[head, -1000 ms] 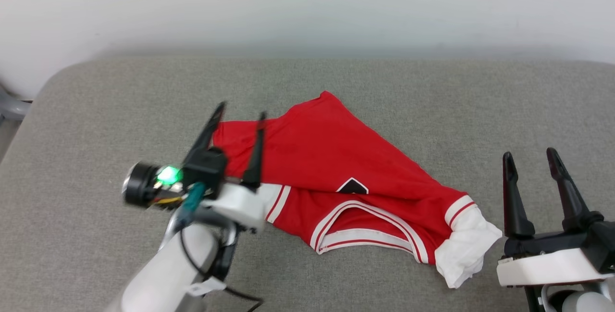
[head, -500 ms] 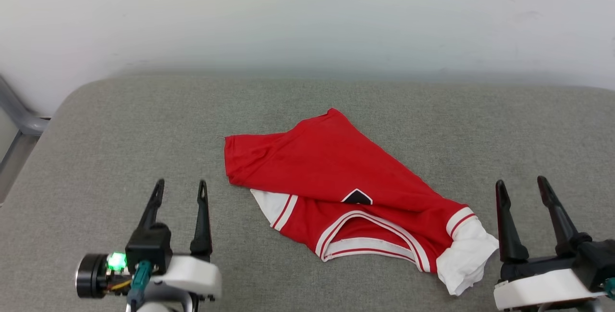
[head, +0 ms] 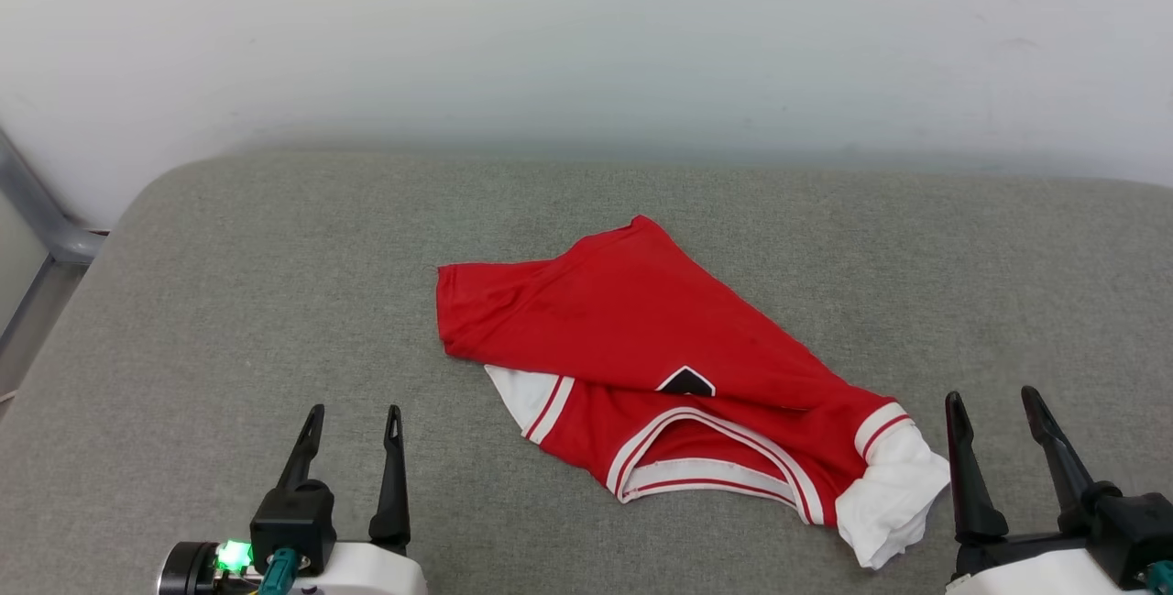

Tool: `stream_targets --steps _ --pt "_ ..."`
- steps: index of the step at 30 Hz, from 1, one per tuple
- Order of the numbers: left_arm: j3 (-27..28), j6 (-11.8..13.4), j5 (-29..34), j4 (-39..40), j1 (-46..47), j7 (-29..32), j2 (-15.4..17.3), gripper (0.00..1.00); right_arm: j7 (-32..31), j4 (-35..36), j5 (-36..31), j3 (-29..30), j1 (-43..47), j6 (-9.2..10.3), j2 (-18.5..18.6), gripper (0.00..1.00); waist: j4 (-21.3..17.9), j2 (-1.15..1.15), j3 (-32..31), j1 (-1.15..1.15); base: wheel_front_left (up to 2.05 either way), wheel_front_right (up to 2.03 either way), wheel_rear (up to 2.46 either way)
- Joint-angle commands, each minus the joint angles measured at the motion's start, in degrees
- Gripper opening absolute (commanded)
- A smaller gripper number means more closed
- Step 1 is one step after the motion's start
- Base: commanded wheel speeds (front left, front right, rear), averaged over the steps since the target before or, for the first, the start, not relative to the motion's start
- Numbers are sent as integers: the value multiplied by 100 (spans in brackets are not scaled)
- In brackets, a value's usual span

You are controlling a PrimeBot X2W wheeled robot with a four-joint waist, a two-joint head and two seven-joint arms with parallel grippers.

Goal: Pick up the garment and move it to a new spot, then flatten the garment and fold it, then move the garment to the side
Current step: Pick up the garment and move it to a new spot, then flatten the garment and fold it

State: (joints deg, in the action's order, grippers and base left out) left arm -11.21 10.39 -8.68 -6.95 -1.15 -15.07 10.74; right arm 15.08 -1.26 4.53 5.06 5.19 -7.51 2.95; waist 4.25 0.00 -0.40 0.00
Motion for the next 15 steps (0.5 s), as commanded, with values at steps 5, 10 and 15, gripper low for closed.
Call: stream_targets --steps 5,10,15 --pt "184 -172 164 -65 -85 -15 -137 100 14 -42 19 0 84 4 -14 100 -20 0 20 0 0 0 0" --pt "302 -293 288 -124 -90 -15 -222 100 14 -73 24 -4 60 4 -14 100 -33 0 24 0 0 0 0" --pt "394 -407 370 -158 -91 -15 -311 100 14 -103 32 -4 29 4 -14 100 -36 0 15 0 0 0 0"
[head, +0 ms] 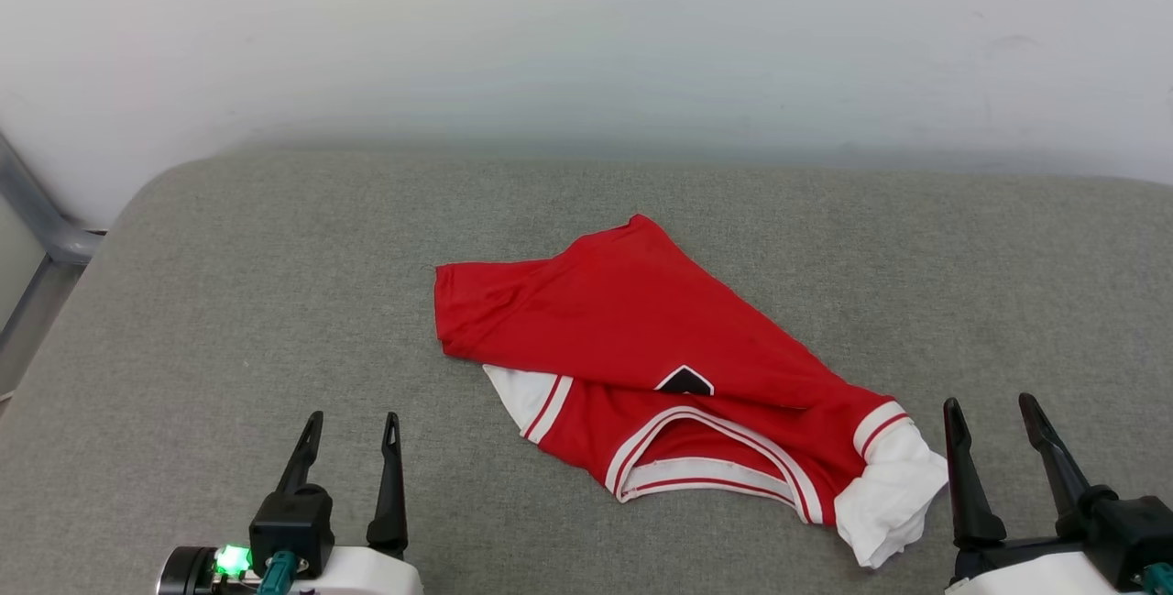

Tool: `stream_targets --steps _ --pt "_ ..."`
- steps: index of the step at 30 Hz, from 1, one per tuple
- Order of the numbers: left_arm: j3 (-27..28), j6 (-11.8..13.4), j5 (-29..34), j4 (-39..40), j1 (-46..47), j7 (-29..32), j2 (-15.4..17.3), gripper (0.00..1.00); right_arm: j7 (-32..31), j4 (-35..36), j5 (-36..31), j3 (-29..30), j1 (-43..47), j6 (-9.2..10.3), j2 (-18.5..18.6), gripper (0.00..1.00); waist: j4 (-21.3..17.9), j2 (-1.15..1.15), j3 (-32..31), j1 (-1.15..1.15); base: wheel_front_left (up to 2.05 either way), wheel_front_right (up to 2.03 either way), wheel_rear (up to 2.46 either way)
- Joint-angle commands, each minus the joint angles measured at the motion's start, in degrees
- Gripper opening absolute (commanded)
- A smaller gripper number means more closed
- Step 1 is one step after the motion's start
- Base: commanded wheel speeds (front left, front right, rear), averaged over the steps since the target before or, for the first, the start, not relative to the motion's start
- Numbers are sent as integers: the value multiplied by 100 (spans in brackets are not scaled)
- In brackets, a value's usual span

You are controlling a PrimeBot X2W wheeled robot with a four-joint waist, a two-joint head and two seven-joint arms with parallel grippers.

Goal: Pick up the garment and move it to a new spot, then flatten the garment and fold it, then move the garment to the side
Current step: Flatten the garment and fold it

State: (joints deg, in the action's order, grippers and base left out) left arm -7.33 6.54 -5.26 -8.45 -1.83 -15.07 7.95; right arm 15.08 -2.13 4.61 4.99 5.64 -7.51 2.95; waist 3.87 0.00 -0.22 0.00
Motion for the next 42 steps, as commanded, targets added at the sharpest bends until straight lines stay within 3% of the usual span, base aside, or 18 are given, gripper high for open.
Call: stream_targets --steps 1,10,14,19,23,28,29,34,42 --pt "22 -43 54 -14 -26 -15 -46 100 14 -25 18 -1 -31 4 -14 100 1 0 -4 0 0 0 0" --pt "111 -163 165 60 16 -15 -190 100 14 101 -278 -51 -484 4 22 100 27 0 39 0 0 0 0" --pt "130 -190 195 101 79 -15 -228 100 14 172 -329 -138 -892 5 304 100 35 0 111 0 0 0 0" --pt "139 -238 237 210 273 -15 -294 100 14 -85 -6 -623 -2045 4 1095 100 101 0 409 0 0 0 0" --pt "122 -274 255 270 411 -15 -346 100 -286 -761 421 -1556 -2971 5 1835 100 189 0 614 0 0 0 0" --pt "135 -279 262 392 557 -14 -400 100 -1321 -1214 1294 -3202 -4049 5 2684 100 338 0 911 0 0 0 0" --pt "135 -279 262 392 557 -14 -400 100 -1321 -1214 1294 -3202 -4049 5 2684 100 338 0 911 0 0 0 0" --pt "113 -264 268 480 735 -15 -432 100 -2713 -1392 2499 -5016 -5137 5 3389 100 512 0 1237 0 0 0 0" --pt "-88 -185 203 628 1067 -15 -492 100 -4775 -1885 4015 -6648 -6571 5 3649 100 830 0 1831 0 0 0 0"
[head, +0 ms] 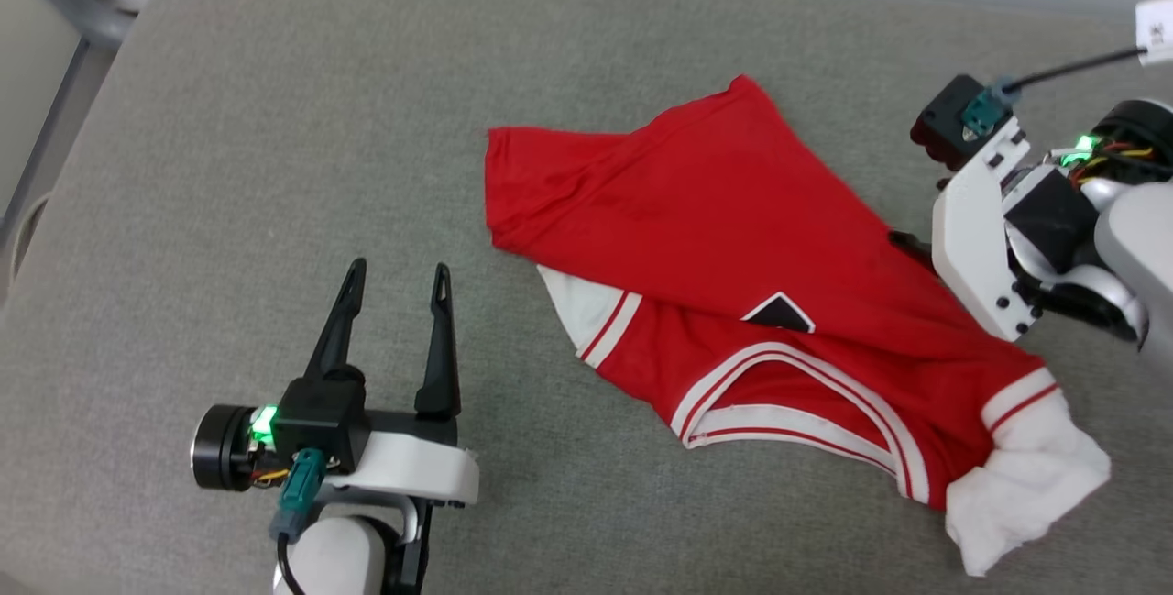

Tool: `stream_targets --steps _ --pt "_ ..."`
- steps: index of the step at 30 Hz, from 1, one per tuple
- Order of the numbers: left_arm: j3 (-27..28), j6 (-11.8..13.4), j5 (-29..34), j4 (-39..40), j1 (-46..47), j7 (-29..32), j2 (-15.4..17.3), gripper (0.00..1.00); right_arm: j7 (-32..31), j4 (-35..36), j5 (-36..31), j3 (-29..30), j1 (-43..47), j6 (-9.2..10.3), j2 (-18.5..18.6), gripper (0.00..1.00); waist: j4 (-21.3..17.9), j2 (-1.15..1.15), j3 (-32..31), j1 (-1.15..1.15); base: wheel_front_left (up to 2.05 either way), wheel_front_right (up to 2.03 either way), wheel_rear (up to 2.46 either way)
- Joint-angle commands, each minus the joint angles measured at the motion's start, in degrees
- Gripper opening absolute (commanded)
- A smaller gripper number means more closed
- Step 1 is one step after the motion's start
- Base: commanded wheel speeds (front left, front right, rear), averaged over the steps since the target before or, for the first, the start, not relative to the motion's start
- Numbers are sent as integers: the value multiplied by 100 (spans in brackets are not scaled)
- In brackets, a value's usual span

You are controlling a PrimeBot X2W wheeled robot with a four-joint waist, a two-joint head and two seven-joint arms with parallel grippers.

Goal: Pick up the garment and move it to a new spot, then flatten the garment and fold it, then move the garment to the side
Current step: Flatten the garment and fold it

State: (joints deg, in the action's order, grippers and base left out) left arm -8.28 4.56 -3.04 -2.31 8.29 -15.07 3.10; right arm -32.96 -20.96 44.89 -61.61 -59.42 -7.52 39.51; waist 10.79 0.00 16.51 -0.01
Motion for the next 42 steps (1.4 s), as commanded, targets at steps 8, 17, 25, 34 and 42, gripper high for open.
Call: stream_targets --steps 8,17,25,34,42 --pt "-237 139 -232 70 330 -15 -24 100 -235 -671 441 -781 -422 6 -141 100 477 0 582 1 0 0 0" --pt "-317 263 -326 49 374 -15 -26 100 131 -1027 400 -1254 103 2 -202 37 522 0 648 1 0 0 0" --pt "-219 226 -267 -48 250 -15 -24 100 1825 -916 657 -983 -296 5 -184 0 272 0 270 1 0 0 0" --pt "-102 136 -183 -119 -7 -15 -24 100 3508 -1119 1279 -304 310 6 213 0 64 0 -164 1 0 0 0" --pt "7 58 -122 -158 -254 -15 -24 100 4371 -1803 1637 307 1219 6 575 0 -79 0 -397 1 0 0 0"
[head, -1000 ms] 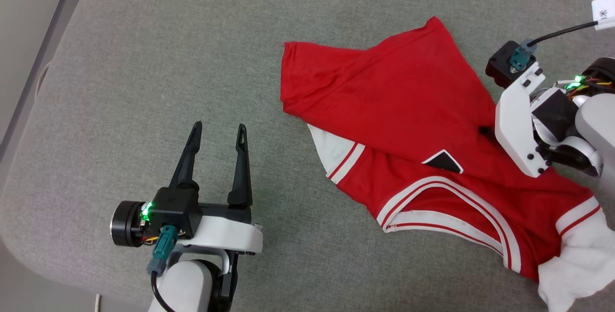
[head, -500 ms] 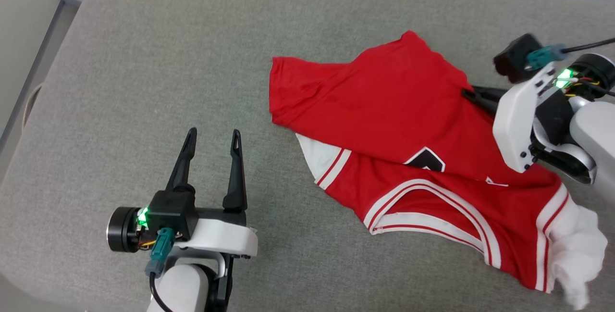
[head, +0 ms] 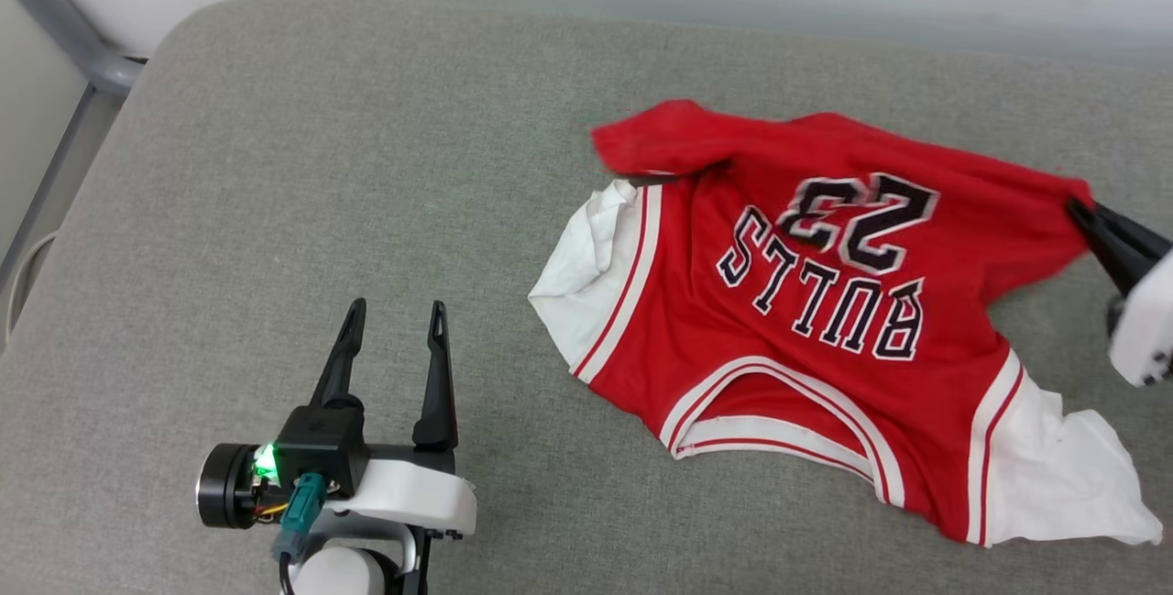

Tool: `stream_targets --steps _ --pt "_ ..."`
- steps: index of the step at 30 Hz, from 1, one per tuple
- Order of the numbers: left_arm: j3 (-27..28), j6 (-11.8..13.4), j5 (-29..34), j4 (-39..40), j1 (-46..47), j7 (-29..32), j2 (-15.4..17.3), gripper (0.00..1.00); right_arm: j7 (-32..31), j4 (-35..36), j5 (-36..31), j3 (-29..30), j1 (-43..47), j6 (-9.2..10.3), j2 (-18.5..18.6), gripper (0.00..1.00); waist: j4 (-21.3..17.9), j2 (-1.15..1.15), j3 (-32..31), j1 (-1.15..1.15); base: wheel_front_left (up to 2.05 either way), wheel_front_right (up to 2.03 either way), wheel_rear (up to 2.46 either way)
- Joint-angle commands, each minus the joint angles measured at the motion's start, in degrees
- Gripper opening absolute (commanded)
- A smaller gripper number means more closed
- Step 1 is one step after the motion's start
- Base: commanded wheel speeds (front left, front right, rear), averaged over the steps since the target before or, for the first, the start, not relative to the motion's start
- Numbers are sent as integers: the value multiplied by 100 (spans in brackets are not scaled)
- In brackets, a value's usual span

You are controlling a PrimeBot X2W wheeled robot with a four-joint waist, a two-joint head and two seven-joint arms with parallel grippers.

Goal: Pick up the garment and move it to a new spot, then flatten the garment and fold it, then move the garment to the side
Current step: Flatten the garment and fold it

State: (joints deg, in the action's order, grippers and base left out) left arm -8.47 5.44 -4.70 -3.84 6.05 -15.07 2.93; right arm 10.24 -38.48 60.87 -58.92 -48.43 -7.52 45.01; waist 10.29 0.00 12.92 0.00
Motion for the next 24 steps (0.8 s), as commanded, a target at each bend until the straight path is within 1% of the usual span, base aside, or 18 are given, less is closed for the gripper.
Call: stream_targets --steps 1,5,9,11,15,18,19,20,24 --pt "39 -32 48 -18 -61 -15 -5 100 120 -157 84 120 249 6 67 0 -41 0 -65 0 0 0 0" --pt "68 -54 55 -45 -122 -15 -6 100 277 -590 263 385 774 6 110 0 -94 0 -161 0 0 0 0" --pt "80 -90 88 -66 -185 -15 -6 100 281 -1082 381 514 1271 7 100 0 -129 0 -239 0 0 0 0" --pt "88 -113 101 -74 -191 -15 -6 100 228 -1279 475 553 1487 7 23 0 -135 0 -266 0 0 0 0" --pt "127 -137 122 -92 -219 -15 -6 100 131 -1466 592 566 1775 7 -95 0 -169 0 -325 0 0 0 0" --pt "169 -171 149 -123 -236 -15 -6 100 205 -1489 589 605 1816 7 -179 0 -212 0 -399 0 0 0 0" --pt "183 -178 157 -137 -249 -15 -6 100 262 -1510 548 630 1786 7 -206 35 -229 0 -437 0 0 0 0" --pt "193 -189 174 -151 -269 -15 -7 100 326 -1533 494 671 1740 7 -229 100 -241 0 -471 0 0 0 0" --pt "238 -235 212 -178 -307 -15 1 100 472 -1545 295 852 1599 6 -319 100 -276 0 -583 0 0 0 0"
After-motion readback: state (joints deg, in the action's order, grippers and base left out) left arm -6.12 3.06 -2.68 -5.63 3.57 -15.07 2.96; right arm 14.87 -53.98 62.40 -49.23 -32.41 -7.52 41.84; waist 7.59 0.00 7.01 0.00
